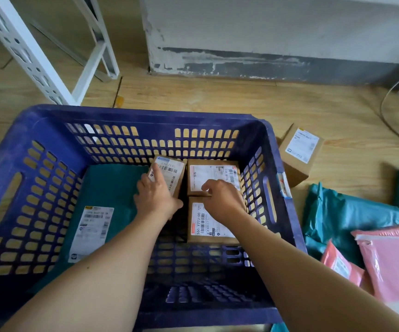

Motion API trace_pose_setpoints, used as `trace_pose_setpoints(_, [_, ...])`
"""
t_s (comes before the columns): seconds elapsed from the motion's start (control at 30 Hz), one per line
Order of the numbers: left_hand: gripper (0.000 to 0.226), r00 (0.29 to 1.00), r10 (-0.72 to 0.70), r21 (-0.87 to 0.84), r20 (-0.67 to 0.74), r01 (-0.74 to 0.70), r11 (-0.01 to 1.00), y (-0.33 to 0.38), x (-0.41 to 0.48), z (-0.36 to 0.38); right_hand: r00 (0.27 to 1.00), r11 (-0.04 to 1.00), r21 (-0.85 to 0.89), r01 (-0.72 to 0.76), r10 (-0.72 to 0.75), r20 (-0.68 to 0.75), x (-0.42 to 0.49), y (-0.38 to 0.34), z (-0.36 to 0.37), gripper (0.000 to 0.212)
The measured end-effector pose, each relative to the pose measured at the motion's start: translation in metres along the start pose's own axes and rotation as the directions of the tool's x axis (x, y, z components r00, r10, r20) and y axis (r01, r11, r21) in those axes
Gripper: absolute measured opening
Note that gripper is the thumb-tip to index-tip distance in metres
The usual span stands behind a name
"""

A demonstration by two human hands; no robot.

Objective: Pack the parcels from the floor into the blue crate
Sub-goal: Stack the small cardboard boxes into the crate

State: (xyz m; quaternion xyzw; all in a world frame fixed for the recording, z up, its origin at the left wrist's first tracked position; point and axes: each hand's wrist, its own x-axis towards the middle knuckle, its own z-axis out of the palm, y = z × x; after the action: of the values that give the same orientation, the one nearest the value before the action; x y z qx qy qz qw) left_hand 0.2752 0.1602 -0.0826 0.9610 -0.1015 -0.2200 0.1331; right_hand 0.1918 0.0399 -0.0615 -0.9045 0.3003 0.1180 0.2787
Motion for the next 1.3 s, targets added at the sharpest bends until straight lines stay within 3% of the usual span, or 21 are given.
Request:
trace_pose_setpoints(0.13, [0.113,0.995,-0.100,-0.001,0.028,0.100,0.995,-0.009,-0.002,-0.010,1.000,1.000,0.007,-0.013,0.013,0.008,0.001,0.002,-0.002,0.045])
trace_pose_setpoints(0.3, [0.097,0.998,-0.055,0.038,0.017,0.054,0.998,-0.023,-0.015,-0.034,0.999,0.999,-0.040,-0.020,0.022,0.048,-0.009,0.000,-0.009,0.049])
trace_pose_setpoints(0.47, [0.100,0.993,0.052,0.117,0.101,-0.064,0.991,-0.034,-0.034,-0.064,0.956,0.924,-0.358,0.131,-0.023,0.293,-0.025,-0.013,-0.010,0.030])
trace_pose_setpoints(0.53, [0.103,0.991,0.087,0.118,0.106,-0.099,0.988,-0.034,-0.038,-0.075,0.869,0.921,-0.361,0.146,0.055,0.491,-0.031,-0.014,-0.006,0.023])
trace_pose_setpoints(0.57, [0.105,0.987,0.106,0.117,0.118,-0.120,0.986,-0.034,-0.040,-0.080,0.787,0.925,-0.361,0.118,0.135,0.602,-0.033,-0.015,-0.004,0.020])
trace_pose_setpoints(0.6, [0.106,0.981,0.131,0.124,0.140,-0.148,0.981,-0.033,-0.042,-0.085,0.709,0.913,-0.395,0.103,0.212,0.673,-0.036,-0.015,-0.002,0.016])
trace_pose_setpoints(0.63, [0.105,0.974,0.157,0.146,0.163,-0.181,0.973,-0.033,-0.044,-0.088,0.676,0.881,-0.458,0.122,0.264,0.688,-0.034,-0.013,0.000,0.013])
trace_pose_setpoints(0.7, [0.103,0.964,0.185,0.207,0.192,-0.225,0.952,-0.031,-0.045,-0.091,0.731,0.822,-0.533,0.199,0.238,0.640,-0.025,-0.006,0.007,0.017])
trace_pose_setpoints(0.77, [0.099,0.948,0.185,0.228,0.260,-0.246,0.942,-0.032,-0.046,-0.093,0.782,0.820,-0.526,0.226,0.169,0.600,-0.015,0.000,0.014,0.039])
trace_pose_setpoints(0.97, [0.095,0.825,0.132,0.277,0.550,-0.329,0.903,-0.039,-0.056,-0.094,0.783,0.800,-0.530,0.282,0.127,0.608,-0.010,0.006,0.021,0.043])
trace_pose_setpoints(1.17, [0.103,0.780,0.257,0.328,0.570,-0.503,0.800,-0.029,-0.073,-0.071,0.821,0.825,-0.506,0.252,0.094,0.563,-0.013,0.010,0.017,0.043])
trace_pose_setpoints(1.3, [0.102,0.771,0.280,0.328,0.572,-0.528,0.783,-0.036,-0.075,-0.068,0.821,0.829,-0.505,0.242,0.102,0.561,-0.012,0.010,0.016,0.042])
